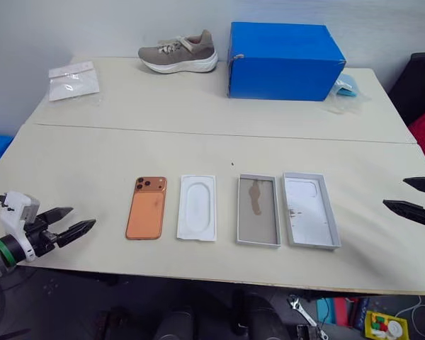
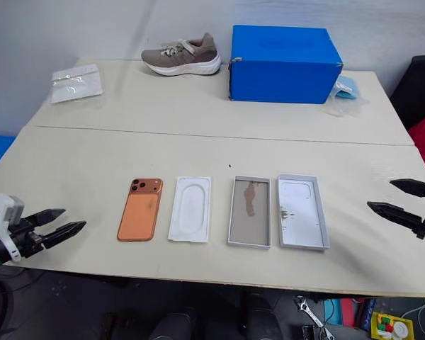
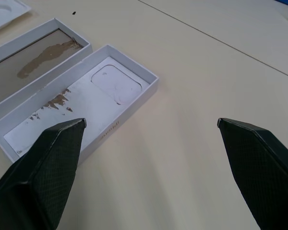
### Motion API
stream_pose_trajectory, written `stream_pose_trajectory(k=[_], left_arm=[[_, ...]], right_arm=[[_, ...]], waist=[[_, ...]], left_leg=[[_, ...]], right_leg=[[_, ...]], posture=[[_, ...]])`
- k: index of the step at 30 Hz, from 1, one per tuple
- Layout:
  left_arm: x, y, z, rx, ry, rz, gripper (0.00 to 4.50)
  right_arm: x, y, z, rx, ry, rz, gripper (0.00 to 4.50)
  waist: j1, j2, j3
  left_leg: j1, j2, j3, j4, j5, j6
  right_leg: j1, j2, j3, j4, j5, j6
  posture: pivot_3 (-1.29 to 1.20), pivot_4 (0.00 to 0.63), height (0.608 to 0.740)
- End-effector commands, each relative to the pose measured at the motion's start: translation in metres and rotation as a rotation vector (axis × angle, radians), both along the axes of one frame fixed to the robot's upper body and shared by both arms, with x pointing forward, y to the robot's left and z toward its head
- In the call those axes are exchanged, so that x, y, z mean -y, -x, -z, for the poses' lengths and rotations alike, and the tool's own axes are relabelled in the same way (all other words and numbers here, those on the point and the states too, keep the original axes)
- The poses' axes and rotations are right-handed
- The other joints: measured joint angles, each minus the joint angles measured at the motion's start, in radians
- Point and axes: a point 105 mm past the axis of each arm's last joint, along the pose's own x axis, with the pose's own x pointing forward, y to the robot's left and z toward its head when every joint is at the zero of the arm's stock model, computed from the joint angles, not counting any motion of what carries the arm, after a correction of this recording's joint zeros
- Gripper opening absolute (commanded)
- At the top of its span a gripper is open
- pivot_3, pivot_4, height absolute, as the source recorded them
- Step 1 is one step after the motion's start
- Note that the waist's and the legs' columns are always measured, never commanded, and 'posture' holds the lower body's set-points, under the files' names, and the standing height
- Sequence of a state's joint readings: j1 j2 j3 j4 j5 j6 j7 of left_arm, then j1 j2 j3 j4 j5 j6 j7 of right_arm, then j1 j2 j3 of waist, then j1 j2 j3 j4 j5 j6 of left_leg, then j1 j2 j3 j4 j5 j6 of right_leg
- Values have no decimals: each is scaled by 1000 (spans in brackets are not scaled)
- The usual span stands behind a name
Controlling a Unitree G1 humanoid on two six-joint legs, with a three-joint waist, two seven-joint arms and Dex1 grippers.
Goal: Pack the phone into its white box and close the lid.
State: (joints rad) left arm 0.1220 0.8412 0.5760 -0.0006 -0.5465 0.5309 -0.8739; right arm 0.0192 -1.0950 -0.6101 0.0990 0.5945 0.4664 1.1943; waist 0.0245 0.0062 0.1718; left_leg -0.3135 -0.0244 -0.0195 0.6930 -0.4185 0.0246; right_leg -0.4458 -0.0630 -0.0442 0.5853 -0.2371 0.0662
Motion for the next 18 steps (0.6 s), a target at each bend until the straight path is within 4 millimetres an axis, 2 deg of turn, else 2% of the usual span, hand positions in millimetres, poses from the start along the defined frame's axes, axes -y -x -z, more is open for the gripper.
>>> stream_pose_trajectory(k=[1,18], left_arm=[[3,-1,-14,65,-20,24,4476],[10,-5,-5,16,-33,31,4476]], right_arm=[[-5,-1,-4,14,4,-20,4500],[-10,3,-8,18,27,-13,4500]], waist=[[0,0,0],[-1,0,0]], left_leg=[[0,0,0,0,0,0],[0,0,0,0,0,0]], right_leg=[[0,0,0,0,0,0],[0,0,0,0,0,0]], posture=[[0,150,740],[0,150,740]])
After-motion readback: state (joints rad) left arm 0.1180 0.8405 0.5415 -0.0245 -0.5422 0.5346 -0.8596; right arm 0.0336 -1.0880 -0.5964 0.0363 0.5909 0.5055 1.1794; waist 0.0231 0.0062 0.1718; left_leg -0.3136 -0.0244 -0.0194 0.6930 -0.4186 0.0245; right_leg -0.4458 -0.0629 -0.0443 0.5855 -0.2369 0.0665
